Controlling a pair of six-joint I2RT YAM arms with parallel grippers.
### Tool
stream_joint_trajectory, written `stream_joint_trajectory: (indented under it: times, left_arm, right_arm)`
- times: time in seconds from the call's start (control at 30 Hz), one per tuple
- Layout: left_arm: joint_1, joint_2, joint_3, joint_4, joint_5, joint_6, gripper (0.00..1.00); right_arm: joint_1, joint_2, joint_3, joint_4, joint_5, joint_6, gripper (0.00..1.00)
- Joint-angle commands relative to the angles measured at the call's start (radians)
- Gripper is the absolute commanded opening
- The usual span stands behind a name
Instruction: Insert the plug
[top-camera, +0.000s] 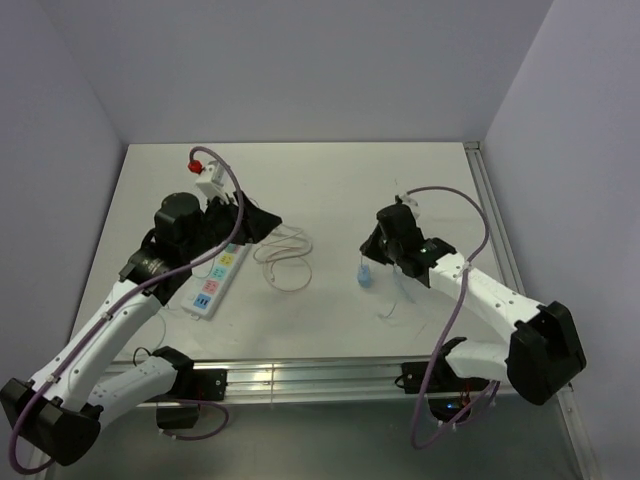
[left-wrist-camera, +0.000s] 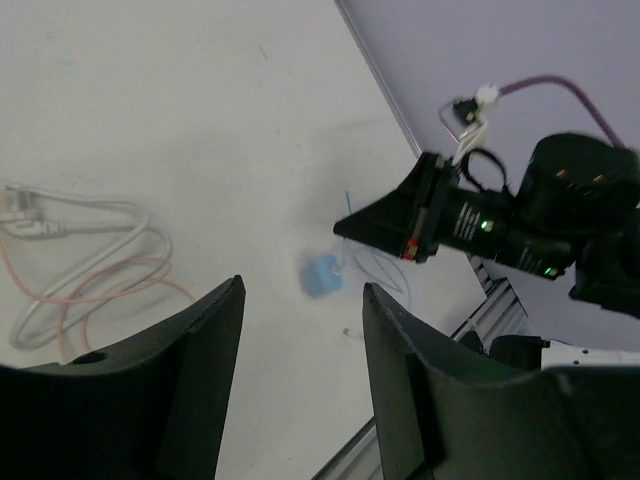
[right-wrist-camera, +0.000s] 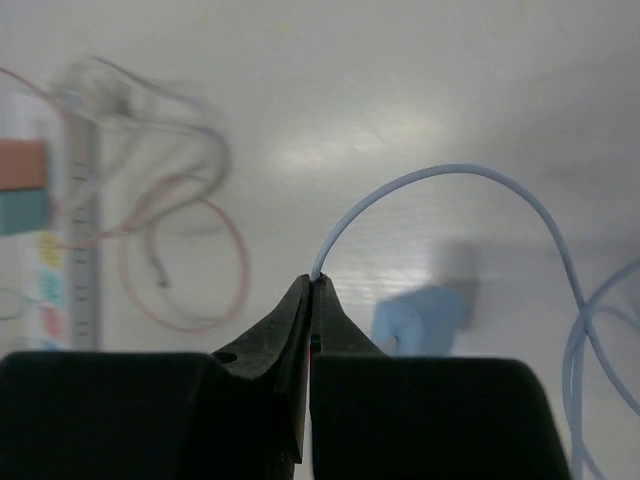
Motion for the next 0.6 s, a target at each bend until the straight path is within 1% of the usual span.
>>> stream_joint_trajectory:
  times: [0.0,0.03,0.07,0.13,0.17,0.2,0.23,0.3,0.33,0.37,0.4,0.43,0.47,0.5,0.53,0.57]
  left_arm:
    - [-0.051,-0.046,-0.068,0.232,-0.028,0.039,0.56]
    - [-0.07,-0.04,-0.081,0.247,-0.048,0.046,0.57]
    - [-0.114,-0.035,-0.101,0.301,-0.072,0.053,0.59]
    - [-0.157,-0.04,-0.127,0.354,-0.159,0.068,0.62]
    - [-0.203,-0.041,-0.153,0.378,-0.19,0.076,0.66]
    - [-0.225,-0.044,-0.161,0.416,-0.259,0.098,0.67]
    - [-0.248,-0.043,-0.165,0.421,-0.29,0.111,0.68]
    - [-0.306,-0.031,-0.141,0.398,-0.356,0.144,0.71]
    - [-0.324,-0.014,-0.126,0.383,-0.414,0.157,0.72]
    - [-0.369,-0.003,-0.095,0.366,-0.452,0.171,0.74]
    - [-0.393,0.021,-0.078,0.326,-0.494,0.195,0.75]
    - [-0.421,0.034,-0.06,0.309,-0.584,0.206,0.75]
    - [-0.483,0.046,-0.032,0.295,-0.635,0.221,0.75]
    - [-0.517,0.054,-0.027,0.287,-0.685,0.25,0.76]
    - [-0.556,0.067,-0.024,0.292,-0.786,0.266,0.77]
    - [-0.62,0.077,-0.024,0.298,-0.827,0.282,0.8]
  right_arm:
    - [0.03,-0.066,0.135,0.006,0.023,0.089,0.0]
    - [0.041,-0.07,0.155,-0.009,0.026,0.104,0.0]
    - [0.05,-0.073,0.192,-0.012,0.031,0.132,0.0]
    - [0.082,-0.078,0.239,-0.014,0.067,0.167,0.0]
    - [0.098,-0.078,0.256,-0.012,0.081,0.174,0.0]
    - [0.113,-0.069,0.275,-0.011,0.118,0.183,0.0]
    - [0.142,-0.061,0.319,-0.021,0.129,0.199,0.0]
    - [0.164,-0.028,0.374,-0.061,0.147,0.22,0.0]
    - [0.185,-0.015,0.429,-0.081,0.178,0.241,0.0]
    - [0.196,-0.002,0.457,-0.099,0.193,0.247,0.0]
    - [0.207,0.023,0.485,-0.145,0.213,0.259,0.0]
    - [0.219,0.035,0.54,-0.165,0.259,0.287,0.0]
    - [0.242,0.061,0.568,-0.196,0.279,0.304,0.0]
    - [0.251,0.075,0.597,-0.262,0.307,0.322,0.0]
    - [0.26,0.09,0.653,-0.296,0.343,0.357,0.0]
    - [0.276,0.118,0.68,-0.322,0.35,0.365,0.0]
